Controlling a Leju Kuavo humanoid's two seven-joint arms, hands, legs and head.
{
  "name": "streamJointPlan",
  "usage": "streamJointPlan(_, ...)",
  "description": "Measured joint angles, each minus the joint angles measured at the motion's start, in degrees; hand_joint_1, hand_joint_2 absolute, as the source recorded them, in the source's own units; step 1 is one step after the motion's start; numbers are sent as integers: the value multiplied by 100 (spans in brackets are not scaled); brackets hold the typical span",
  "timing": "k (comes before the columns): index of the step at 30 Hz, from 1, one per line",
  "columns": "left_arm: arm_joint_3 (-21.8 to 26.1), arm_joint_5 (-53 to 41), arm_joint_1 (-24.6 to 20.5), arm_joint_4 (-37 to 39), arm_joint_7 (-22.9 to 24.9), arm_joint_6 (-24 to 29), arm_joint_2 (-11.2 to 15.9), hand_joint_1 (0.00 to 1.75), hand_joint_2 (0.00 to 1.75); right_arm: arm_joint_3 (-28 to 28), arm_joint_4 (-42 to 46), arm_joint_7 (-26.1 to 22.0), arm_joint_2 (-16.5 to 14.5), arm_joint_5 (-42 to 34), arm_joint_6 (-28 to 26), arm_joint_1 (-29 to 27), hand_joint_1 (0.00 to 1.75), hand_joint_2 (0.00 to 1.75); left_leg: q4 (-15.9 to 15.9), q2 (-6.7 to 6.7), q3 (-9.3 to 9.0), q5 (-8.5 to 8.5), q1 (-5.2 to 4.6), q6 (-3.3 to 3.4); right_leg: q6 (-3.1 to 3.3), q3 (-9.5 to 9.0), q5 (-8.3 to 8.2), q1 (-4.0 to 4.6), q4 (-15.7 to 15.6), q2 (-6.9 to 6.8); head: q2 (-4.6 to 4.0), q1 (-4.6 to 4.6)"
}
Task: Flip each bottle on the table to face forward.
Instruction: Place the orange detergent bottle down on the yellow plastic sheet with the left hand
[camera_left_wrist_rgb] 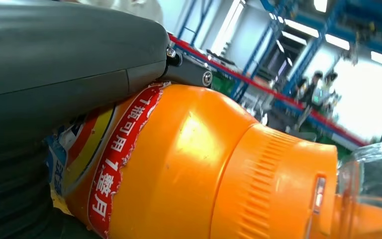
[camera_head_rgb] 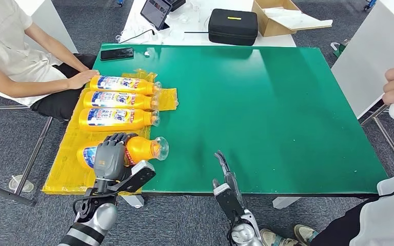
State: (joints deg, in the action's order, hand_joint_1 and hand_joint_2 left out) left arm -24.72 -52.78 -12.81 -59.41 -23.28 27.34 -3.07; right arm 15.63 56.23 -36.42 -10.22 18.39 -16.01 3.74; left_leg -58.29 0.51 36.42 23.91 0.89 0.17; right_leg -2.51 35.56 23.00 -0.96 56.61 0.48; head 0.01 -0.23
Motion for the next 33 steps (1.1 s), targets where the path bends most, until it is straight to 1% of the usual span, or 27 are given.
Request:
streamJointPlan(7,-252,-303,-296,941,-30,-203,126,175,175,-1,-244,-82,-18,1,40,121,0,0,0,-1,1,0,0,0,0,2,0,0,0,1,-1,0)
streamJointPlan(13,-355,-318,-448,1348,-76,-194,168,174,175,-3,-370,-107,-31,10,45,172,0,0,0,0,1,0,0,0,0,1,0,0,0,0,0,0)
streamJointPlan(14,-360,-318,-471,1384,-79,-195,172,164,175,-4,-384,-109,-34,10,45,175,0,0,0,0,1,0,0,0,0,1,0,0,0,0,-1,0)
streamJointPlan(15,-363,-315,-492,1418,-81,-208,175,145,175,-4,-398,-112,-38,11,46,177,0,0,0,0,1,0,0,0,0,1,0,0,0,0,-1,-1)
streamJointPlan(16,-365,-310,-513,1453,-84,-238,177,115,175,-4,-411,-115,-43,13,48,179,0,0,0,0,0,0,0,0,0,0,0,0,0,0,-1,-1)
streamJointPlan(17,-366,-303,-534,1488,-85,-287,178,79,175,-4,-424,-118,-47,14,51,184,0,0,0,1,0,-1,0,0,0,-1,0,0,0,0,0,-1)
streamJointPlan(18,-369,-294,-557,1531,-85,-355,178,52,175,-4,-436,-122,-52,16,57,190,0,0,0,1,-1,-1,0,0,0,-3,0,0,0,0,0,-1)
streamJointPlan(19,-374,-286,-586,1581,-85,-430,178,33,175,-4,-447,-127,-59,17,62,199,0,0,0,1,-3,-1,0,0,0,-5,0,0,0,-1,0,0)
streamJointPlan(20,-385,-277,-620,1640,-86,-504,178,25,175,-4,-460,-133,-67,18,69,209,0,0,0,1,-5,-1,0,0,0,-7,0,0,0,-1,0,0)
streamJointPlan(22,-420,-250,-717,1787,-89,-646,177,23,175,-4,-491,-145,-89,18,82,235,0,0,0,2,-10,-1,0,-1,0,-13,0,0,0,-1,-1,1)
streamJointPlan(26,-471,-191,-896,2064,-92,-821,167,23,175,-4,-557,-156,-130,17,102,289,0,0,1,0,-24,-1,0,-1,1,-25,0,0,0,1,-1,1)
streamJointPlan(33,-527,-186,-969,2296,-91,-854,157,23,175,-4,-644,-159,-152,16,102,312,0,0,1,-1,-28,0,0,-1,1,-26,0,1,1,1,-1,1)
